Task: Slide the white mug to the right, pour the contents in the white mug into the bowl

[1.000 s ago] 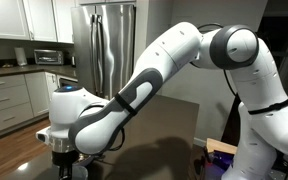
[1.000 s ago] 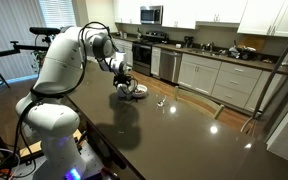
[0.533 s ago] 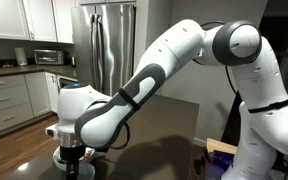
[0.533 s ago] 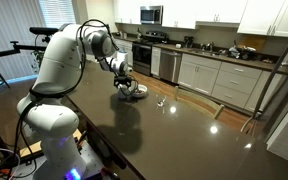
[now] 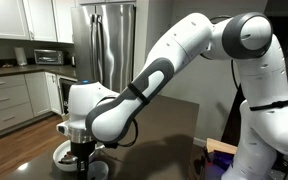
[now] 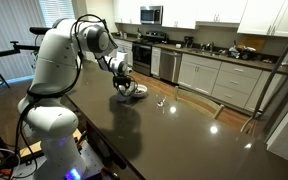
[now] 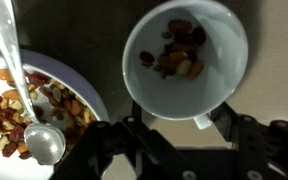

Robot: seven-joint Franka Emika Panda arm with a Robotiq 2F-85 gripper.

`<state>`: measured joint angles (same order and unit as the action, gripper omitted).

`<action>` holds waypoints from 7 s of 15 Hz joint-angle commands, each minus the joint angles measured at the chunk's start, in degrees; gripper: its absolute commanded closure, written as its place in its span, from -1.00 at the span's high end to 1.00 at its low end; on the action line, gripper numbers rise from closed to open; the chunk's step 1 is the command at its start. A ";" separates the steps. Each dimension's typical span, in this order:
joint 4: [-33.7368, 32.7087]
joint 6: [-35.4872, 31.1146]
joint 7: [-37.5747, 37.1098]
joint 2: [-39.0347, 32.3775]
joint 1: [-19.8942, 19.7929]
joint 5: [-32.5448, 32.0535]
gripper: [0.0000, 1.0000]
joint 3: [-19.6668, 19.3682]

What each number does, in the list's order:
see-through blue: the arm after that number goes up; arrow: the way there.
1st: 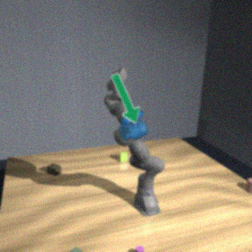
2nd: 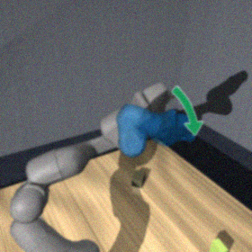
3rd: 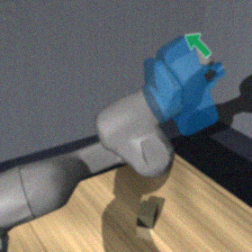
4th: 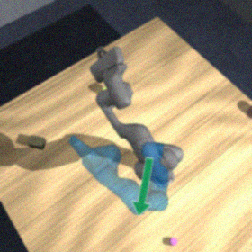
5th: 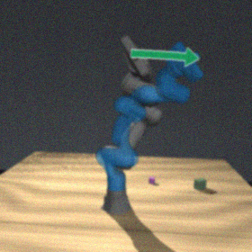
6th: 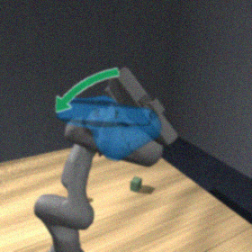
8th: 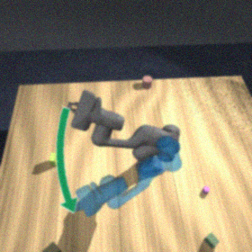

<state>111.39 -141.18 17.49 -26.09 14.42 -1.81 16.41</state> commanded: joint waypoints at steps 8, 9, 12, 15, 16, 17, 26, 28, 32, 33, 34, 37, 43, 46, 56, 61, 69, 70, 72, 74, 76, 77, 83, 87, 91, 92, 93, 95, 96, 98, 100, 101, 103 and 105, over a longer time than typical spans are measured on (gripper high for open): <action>9.73 0.68 0.22 8.06 -1.59 0.50 0.48 0.23; 10.52 0.69 0.17 8.60 -1.68 0.27 0.56 0.04; 12.38 0.63 -0.15 9.88 -1.70 -0.61 0.54 -0.79; 14.51 0.72 0.01 11.39 -2.05 -1.45 0.52 -2.04; 15.08 0.80 0.08 11.84 -2.21 -1.77 0.52 -2.50; 15.66 0.78 0.15 12.32 -2.35 -2.15 0.53 -2.94; 17.45 0.85 -1.24 15.14 -4.28 -5.46 0.42 -6.87; 17.34 0.81 -1.92 15.22 -4.63 -5.96 0.42 -7.87; 17.38 1.19 -3.19 15.44 -5.52 -6.86 0.32 -9.68; 17.42 1.26 -3.62 15.50 -5.73 -6.99 0.32 -10.06; 17.42 1.29 -4.00 15.47 -5.89 -7.11 0.31 -10.44; 17.60 1.42 -5.09 15.61 -6.40 -7.47 0.32 -11.19; 17.64 1.13 -4.63 16.75 -6.47 -5.03 0.62 -10.22; 17.50 0.71 -2.95 17.94 -6.36 -2.32 0.95 -8.35; 17.63 0.81 5.98 16.88 -6.68 16.94 1.00 -2.13; 19.33 1.17 6.64 15.93 -7.09 19.59 1.00 -2.09; 20.17 0.86 5.53 14.32 -6.72 20.55 1.00 -2.20; 20.43 0.48 5.03 14.16 -6.55 19.59 1.00 -2.41; 21.06 -0.27 4.54 14.00 -6.32 17.35 1.00 -2.85; 21.55 -0.76 4.31 14.02 -6.30 15.03 1.00 -3.33; 21.99 -1.42 4.14 14.13 -6.36 12.51 1.00 -3.92; 22.14 -1.66 3.96 14.16 -6.40 11.37 1.00 -4.21; 21.86 -2.06 2.67 14.20 -6.54 5.67 1.00 -6.12; 21.75 -1.87 1.94 14.12 -6.77 3.67 1.00 -7.24; 21.56 -1.66 1.47 13.91 -7.42 3.61 1.00 -8.37; 21.43 -1.36 1.22 13.80 -7.64 3.93 1.00 -8.70; 21.26 -0.95 0.70 13.65 -7.95 4.34 1.00 -9.04; 20.98 -0.17 -1.14 13.41 -8.74 5.18 1.00 -9.70; 20.91 0.20 -2.10 13.32 -9.17 5.47 1.00 -10.04; 20.74 0.96 -4.24 13.18 -9.83 5.83 1.00 -10.73; 20.52 1.74 -6.24 12.92 -10.48 6.50 1.00 -11.27; 20.39 2.26 -6.71 12.82 -10.85 7.29 1.00 -11.37; 20.27 2.89 -8.35 12.65 -11.37 8.27 1.00 -11.70; 20.06 3.90 -10.00 12.55 -11.79 9.14 1.00 -12.00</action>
<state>132.50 -139.81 10.18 -13.12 3.67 5.54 4.39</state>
